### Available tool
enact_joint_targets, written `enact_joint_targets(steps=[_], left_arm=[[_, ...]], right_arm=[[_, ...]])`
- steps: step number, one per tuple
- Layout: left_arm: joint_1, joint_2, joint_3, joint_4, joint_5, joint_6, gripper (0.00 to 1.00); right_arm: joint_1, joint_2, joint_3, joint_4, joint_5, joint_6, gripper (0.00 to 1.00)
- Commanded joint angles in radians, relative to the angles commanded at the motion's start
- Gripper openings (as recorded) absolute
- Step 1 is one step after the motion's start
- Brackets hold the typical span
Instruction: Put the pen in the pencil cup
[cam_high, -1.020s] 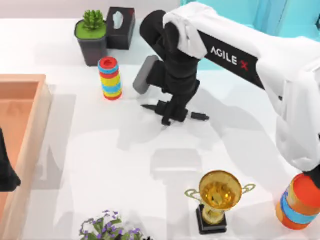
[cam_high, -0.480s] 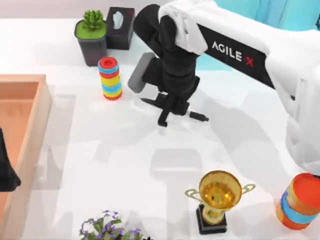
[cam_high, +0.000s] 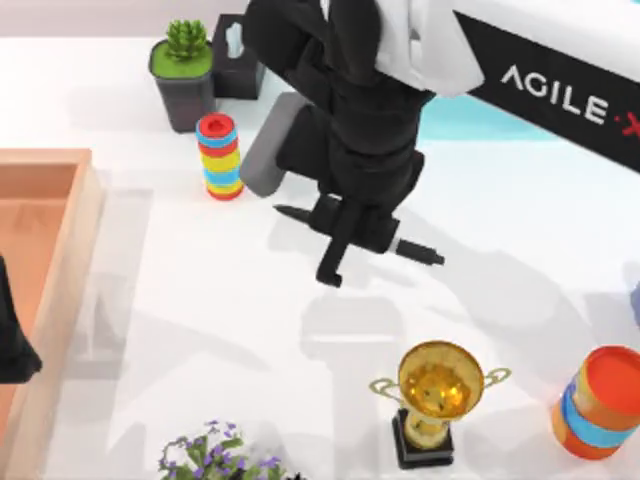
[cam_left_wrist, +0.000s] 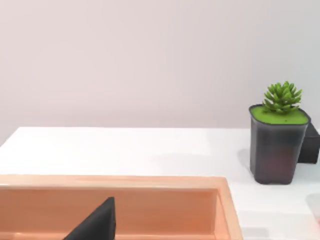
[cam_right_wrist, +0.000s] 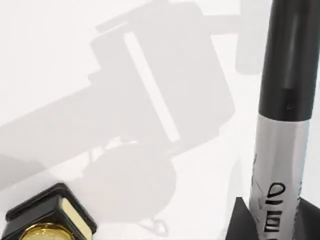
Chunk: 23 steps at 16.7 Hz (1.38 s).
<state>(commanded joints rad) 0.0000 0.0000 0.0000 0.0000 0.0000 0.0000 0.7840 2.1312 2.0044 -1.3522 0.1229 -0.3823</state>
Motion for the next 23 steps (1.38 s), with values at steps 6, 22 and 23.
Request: enact_joint_targets(steps=[6, 22, 23], left_arm=[[0.000, 0.000, 0.000, 0.000, 0.000, 0.000, 1.00], [0.000, 0.000, 0.000, 0.000, 0.000, 0.000, 1.00], [0.000, 0.000, 0.000, 0.000, 0.000, 0.000, 1.00]], right_arm=[[0.028, -0.071, -0.056, -0.023, 0.002, 0.028, 0.00], [-0.685, -0.230, -0.644, 0.705, -0.991, -0.148, 0.00], [-0.759, -0.254, -0.705, 0.794, -1.106, -0.167, 0.00]])
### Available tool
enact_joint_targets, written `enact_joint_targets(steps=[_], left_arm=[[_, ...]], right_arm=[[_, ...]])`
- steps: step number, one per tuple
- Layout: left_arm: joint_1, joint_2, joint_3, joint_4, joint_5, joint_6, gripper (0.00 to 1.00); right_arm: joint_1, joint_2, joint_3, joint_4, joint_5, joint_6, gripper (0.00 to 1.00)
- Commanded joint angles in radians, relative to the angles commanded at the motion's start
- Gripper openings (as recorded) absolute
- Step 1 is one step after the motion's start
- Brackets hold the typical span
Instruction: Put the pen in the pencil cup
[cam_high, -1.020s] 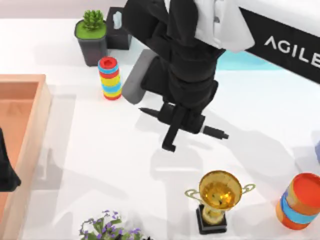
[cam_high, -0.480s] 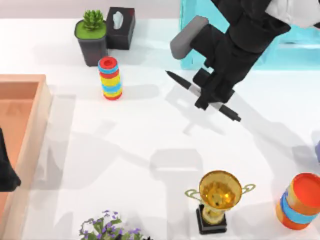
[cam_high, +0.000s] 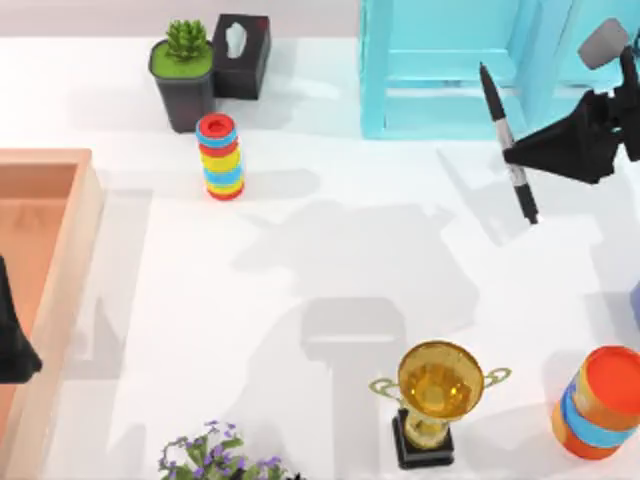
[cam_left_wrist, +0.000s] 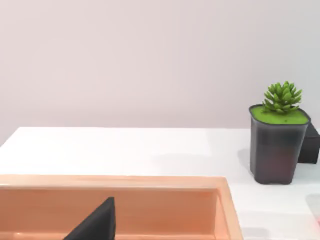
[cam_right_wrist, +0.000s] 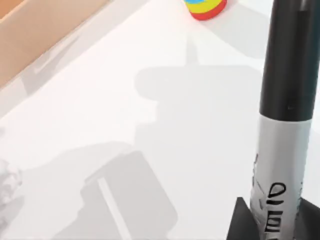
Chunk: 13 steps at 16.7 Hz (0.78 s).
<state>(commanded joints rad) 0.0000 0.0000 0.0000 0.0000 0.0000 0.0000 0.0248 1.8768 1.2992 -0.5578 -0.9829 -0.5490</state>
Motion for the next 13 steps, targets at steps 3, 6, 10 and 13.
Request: enact_joint_targets(steps=[3, 6, 10, 13], left_arm=[[0.000, 0.000, 0.000, 0.000, 0.000, 0.000, 1.00], [0.000, 0.000, 0.000, 0.000, 0.000, 0.000, 1.00], [0.000, 0.000, 0.000, 0.000, 0.000, 0.000, 1.00], [0.000, 0.000, 0.000, 0.000, 0.000, 0.000, 1.00]], right_arm=[[-0.242, -0.082, -0.198, 0.267, -0.289, -0.050, 0.00], [-0.466, -0.173, -0.385, 0.491, -0.502, -0.084, 0.00], [-0.640, -0.285, -0.537, 0.660, -0.660, -0.132, 0.00], [-0.667, -0.309, -0.558, 0.686, -0.686, -0.146, 0.00]])
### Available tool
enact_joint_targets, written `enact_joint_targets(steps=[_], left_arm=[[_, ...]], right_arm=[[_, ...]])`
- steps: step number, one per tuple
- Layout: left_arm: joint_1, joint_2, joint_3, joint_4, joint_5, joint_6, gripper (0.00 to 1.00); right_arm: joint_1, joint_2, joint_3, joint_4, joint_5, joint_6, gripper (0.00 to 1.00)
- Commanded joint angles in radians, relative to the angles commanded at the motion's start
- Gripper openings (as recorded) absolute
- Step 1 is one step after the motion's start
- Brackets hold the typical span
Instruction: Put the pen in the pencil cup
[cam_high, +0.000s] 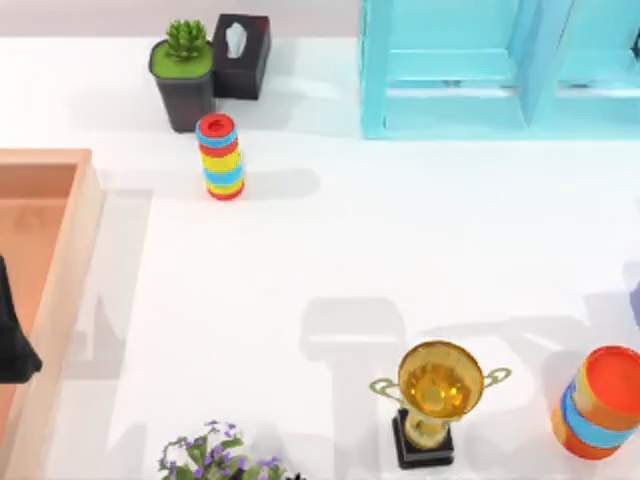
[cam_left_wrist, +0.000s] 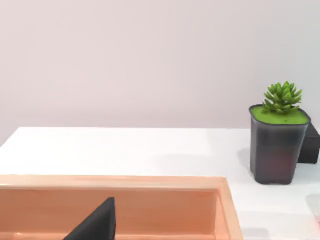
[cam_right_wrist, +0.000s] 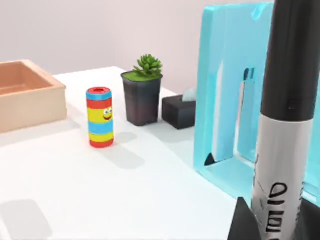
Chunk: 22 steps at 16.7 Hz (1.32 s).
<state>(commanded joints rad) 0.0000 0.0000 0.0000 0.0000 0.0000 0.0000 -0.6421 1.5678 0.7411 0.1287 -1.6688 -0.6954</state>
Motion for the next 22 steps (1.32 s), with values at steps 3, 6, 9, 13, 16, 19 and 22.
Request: enact_joint_targets(steps=[3, 6, 9, 13, 16, 19, 22], left_arm=[[0.000, 0.000, 0.000, 0.000, 0.000, 0.000, 1.00], [0.000, 0.000, 0.000, 0.000, 0.000, 0.000, 1.00], [0.000, 0.000, 0.000, 0.000, 0.000, 0.000, 1.00], [0.000, 0.000, 0.000, 0.000, 0.000, 0.000, 1.00], [0.000, 0.000, 0.000, 0.000, 0.000, 0.000, 1.00], [0.000, 0.000, 0.000, 0.000, 0.000, 0.000, 1.00], [0.000, 0.000, 0.000, 0.000, 0.000, 0.000, 1.00]], right_arm=[[0.009, 0.046, -0.008, 0.076, 0.083, 0.006, 0.00], [0.010, 0.037, 0.002, 0.037, 0.066, -0.021, 0.00], [0.013, 0.020, 0.017, -0.065, 0.032, -0.072, 0.00], [0.016, 0.008, 0.024, -0.118, 0.012, -0.103, 0.00], [0.016, 0.008, 0.024, -0.118, 0.012, -0.103, 0.08], [0.016, 0.008, 0.024, -0.118, 0.012, -0.103, 0.30], [0.016, 0.008, 0.024, -0.118, 0.012, -0.103, 0.53]])
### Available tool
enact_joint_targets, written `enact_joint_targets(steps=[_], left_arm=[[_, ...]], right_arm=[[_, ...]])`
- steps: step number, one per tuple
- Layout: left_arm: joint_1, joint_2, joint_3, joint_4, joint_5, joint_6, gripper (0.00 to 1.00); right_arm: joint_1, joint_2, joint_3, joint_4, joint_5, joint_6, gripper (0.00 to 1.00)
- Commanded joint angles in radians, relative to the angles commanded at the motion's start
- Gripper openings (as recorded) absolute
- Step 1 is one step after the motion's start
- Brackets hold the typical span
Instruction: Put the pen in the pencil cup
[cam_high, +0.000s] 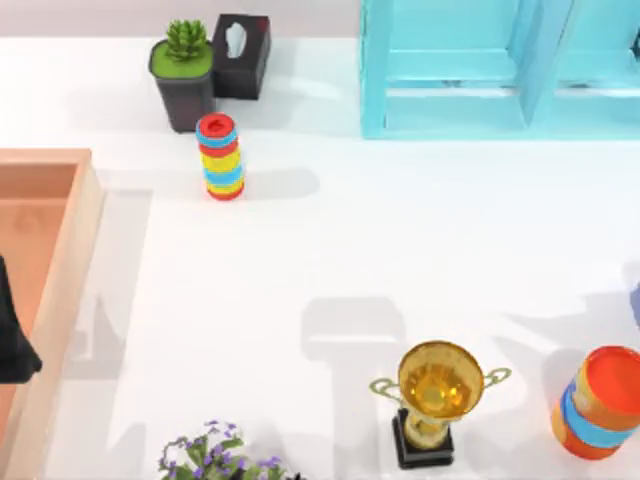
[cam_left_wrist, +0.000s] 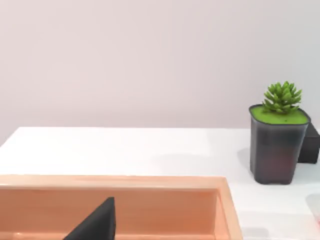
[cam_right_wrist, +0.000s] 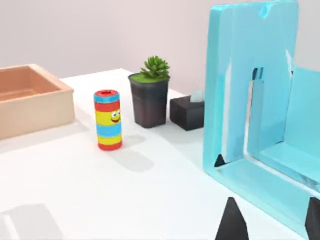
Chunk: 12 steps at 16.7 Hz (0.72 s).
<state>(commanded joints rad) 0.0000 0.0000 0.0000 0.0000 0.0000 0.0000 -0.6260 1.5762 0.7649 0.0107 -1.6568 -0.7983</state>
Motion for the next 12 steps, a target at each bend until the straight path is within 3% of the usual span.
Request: enact_joint_targets(steps=[6, 12], left_arm=[[0.000, 0.000, 0.000, 0.000, 0.000, 0.000, 1.00], [0.000, 0.000, 0.000, 0.000, 0.000, 0.000, 1.00]], right_arm=[[0.000, 0.000, 0.000, 0.000, 0.000, 0.000, 0.98], [0.000, 0.000, 0.000, 0.000, 0.000, 0.000, 1.00]])
